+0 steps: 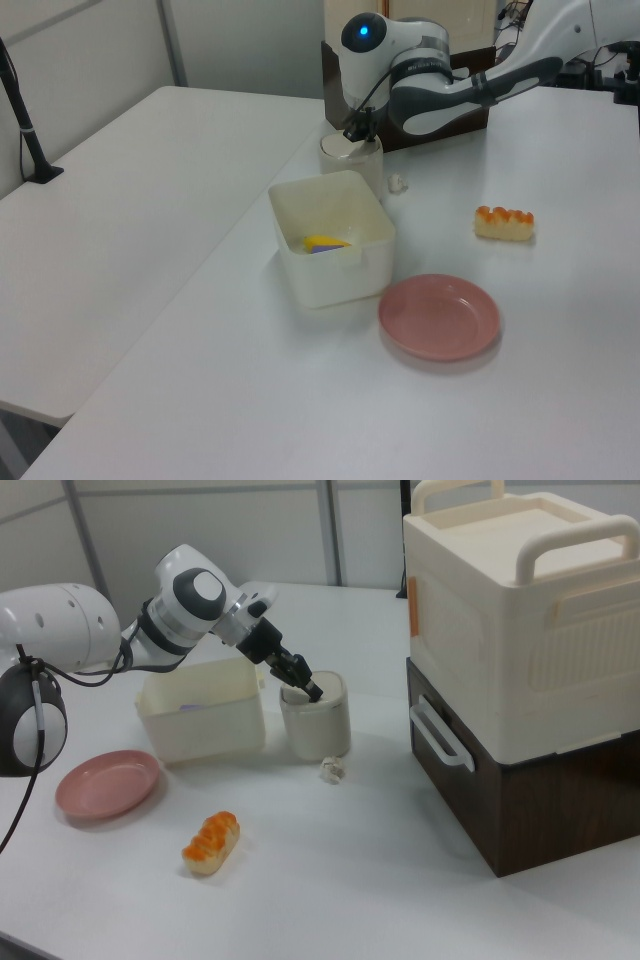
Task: Open the trash can
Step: 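Lower the gripper onto the lid edge and grip it, then lift the lid edge upward to swing the lid open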
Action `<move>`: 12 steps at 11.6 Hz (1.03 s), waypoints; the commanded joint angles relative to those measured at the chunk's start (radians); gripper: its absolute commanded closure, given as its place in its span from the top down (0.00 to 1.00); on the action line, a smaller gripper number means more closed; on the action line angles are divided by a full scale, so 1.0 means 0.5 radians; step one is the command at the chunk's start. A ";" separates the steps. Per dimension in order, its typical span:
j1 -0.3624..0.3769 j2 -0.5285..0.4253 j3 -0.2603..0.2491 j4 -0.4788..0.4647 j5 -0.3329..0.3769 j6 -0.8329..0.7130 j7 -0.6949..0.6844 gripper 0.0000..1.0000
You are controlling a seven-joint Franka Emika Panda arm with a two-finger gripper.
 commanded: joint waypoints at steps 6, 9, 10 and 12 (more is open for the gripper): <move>-0.058 -0.136 -0.015 0.032 0.327 0.012 -0.067 0.00; -0.211 -0.326 -0.015 0.026 0.799 -0.003 -0.429 0.00; -0.245 -0.375 -0.018 0.026 0.932 -0.016 -0.558 0.00; -0.315 -0.419 -0.024 0.029 1.110 -0.098 -0.702 0.00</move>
